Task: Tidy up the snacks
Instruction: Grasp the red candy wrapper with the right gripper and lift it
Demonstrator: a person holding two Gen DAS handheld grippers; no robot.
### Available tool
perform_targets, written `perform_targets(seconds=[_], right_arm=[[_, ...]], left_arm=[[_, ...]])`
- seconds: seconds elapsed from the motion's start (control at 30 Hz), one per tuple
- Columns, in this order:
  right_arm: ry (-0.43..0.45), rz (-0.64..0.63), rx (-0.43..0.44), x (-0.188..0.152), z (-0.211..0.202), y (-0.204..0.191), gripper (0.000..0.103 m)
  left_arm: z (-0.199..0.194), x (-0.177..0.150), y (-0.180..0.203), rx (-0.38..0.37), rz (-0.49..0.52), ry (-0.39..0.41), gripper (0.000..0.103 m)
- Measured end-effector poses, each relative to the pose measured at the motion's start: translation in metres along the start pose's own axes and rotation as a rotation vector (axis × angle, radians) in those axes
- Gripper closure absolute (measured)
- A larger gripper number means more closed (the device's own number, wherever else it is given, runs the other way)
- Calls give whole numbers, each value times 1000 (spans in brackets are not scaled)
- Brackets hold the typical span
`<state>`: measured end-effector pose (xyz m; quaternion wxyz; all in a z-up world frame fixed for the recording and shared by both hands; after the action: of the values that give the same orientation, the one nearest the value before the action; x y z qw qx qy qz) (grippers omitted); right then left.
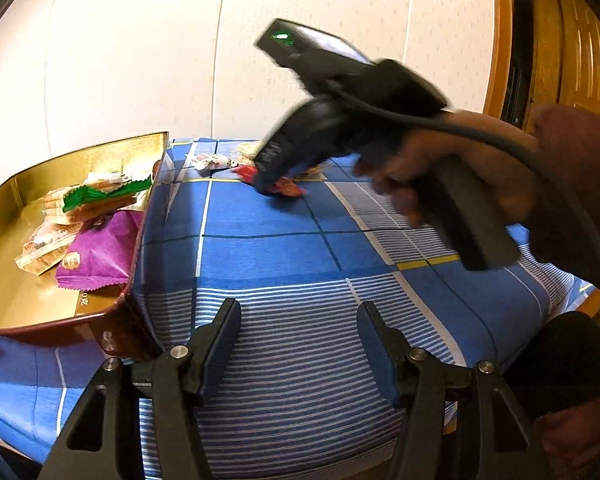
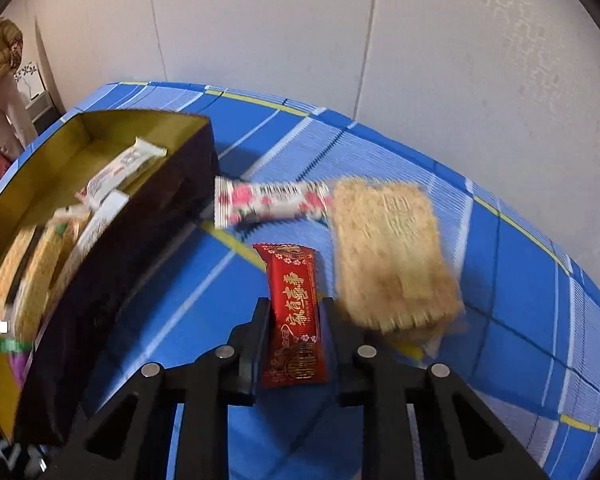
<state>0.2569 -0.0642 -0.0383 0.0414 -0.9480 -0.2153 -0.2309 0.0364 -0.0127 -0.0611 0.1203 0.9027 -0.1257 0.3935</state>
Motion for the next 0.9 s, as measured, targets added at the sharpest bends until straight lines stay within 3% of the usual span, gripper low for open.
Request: perform_targets(seconds=[0.33,0.47,0.73,0.9], right_arm=[[19,135,-47,-96,-48,29,79],[85,193,-65,-128,-58,32,79],[177,235,-92,-145,-59,33,79],[200,259,-61,-149,-59,37,79]], left_arm=[[3,8,-5,-17,-33,-35,41],[9,12,-2,9,-18,-70,41],[12,17,3,60,-23,-144,38],[18,19,9,102,-8,-171,36]])
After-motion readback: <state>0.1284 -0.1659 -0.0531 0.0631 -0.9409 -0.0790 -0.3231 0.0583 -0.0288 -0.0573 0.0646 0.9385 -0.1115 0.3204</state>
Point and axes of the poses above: each gripper's, at about its wrist camera, not at the fingertips, and z roughly the way its jaws point, y to its right, x to its top, the point moved 1 cm from there along z, roughly the way its jaws point, and after that the axes turned 8 degrees about -y, right-handed, at the moved point
